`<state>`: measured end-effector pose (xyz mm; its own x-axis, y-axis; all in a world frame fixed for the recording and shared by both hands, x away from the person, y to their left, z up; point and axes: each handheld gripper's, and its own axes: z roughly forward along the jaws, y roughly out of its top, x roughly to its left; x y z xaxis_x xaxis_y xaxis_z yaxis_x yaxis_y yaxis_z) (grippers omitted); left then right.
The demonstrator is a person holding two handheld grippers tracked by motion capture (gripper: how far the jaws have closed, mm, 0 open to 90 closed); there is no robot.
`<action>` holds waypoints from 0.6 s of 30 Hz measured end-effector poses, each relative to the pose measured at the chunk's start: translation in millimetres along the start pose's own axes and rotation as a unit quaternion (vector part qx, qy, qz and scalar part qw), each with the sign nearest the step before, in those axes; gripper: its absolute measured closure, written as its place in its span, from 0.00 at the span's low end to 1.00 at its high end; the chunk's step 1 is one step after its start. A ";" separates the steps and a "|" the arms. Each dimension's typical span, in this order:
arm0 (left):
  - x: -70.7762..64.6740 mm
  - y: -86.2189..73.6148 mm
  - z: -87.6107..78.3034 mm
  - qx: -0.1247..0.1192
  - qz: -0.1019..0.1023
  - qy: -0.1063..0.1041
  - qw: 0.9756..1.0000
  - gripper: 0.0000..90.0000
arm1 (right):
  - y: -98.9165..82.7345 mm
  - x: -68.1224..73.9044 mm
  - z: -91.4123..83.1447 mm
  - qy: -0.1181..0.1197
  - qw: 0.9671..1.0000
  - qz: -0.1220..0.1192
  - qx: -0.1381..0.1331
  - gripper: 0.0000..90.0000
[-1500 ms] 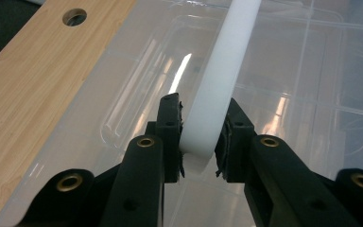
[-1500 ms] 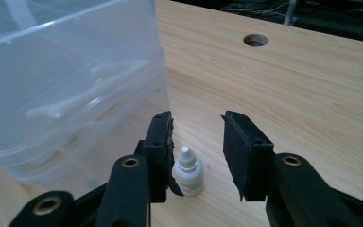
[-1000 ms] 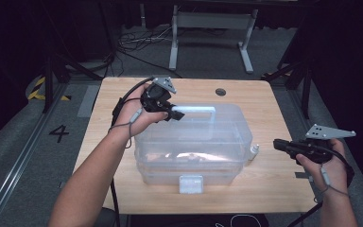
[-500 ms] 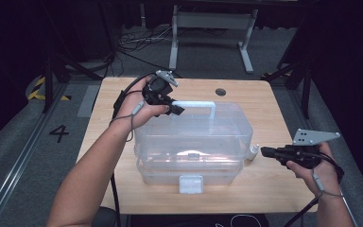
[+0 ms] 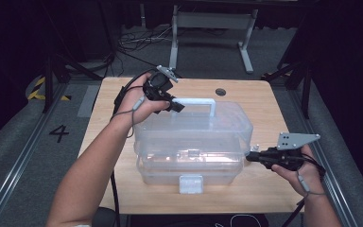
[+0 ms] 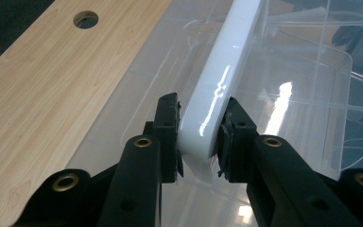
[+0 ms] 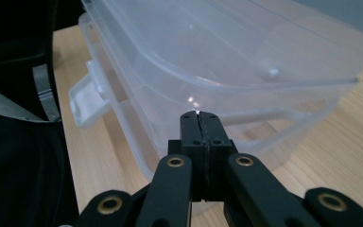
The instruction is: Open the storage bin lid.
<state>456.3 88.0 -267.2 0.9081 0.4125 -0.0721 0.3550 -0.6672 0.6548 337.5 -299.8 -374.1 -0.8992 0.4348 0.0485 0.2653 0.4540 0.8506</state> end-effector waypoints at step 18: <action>2.9 5.0 -1.2 0.004 0.007 0.009 1.000 0.80 | -0.5 -2.7 2.9 -0.010 0.998 -0.011 -0.057 1.00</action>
<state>460.5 86.6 -263.2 0.9087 0.4146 -0.0491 0.3442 -0.6772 0.6504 340.8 -298.9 -376.2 -0.8968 0.4419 0.0199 0.2039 0.3730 0.9052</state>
